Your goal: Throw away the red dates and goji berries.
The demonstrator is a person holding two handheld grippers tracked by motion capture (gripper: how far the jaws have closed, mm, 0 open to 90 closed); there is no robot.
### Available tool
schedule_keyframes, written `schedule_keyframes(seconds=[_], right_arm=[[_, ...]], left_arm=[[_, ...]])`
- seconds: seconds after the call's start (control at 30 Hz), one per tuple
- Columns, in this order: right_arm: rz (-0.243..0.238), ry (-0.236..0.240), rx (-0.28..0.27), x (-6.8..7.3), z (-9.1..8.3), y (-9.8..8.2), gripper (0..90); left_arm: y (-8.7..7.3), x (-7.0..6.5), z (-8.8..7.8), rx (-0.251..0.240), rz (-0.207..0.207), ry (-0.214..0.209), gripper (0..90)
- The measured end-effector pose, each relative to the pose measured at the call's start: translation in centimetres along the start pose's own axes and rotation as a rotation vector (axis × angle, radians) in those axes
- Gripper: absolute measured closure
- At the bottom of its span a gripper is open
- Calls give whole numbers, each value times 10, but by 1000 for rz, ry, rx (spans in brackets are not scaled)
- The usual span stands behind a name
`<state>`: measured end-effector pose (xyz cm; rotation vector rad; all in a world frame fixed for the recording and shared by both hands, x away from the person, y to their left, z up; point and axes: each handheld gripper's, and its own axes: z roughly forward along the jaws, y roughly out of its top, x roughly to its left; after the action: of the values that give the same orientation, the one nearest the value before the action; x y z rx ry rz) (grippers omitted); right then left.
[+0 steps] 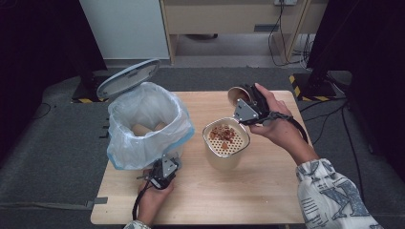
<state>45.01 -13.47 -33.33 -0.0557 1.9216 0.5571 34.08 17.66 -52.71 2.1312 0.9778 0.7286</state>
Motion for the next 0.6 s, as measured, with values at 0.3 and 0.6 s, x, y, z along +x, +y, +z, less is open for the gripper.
schedule_keyframes(seconds=[0.3,0.6], right_arm=[[-31,-8,6,2,0,0,327],[-78,-34,7,0,-4,0,332]], left_arm=[[0,0,0,0,0,0,868],[0,0,0,4,4,1,867]])
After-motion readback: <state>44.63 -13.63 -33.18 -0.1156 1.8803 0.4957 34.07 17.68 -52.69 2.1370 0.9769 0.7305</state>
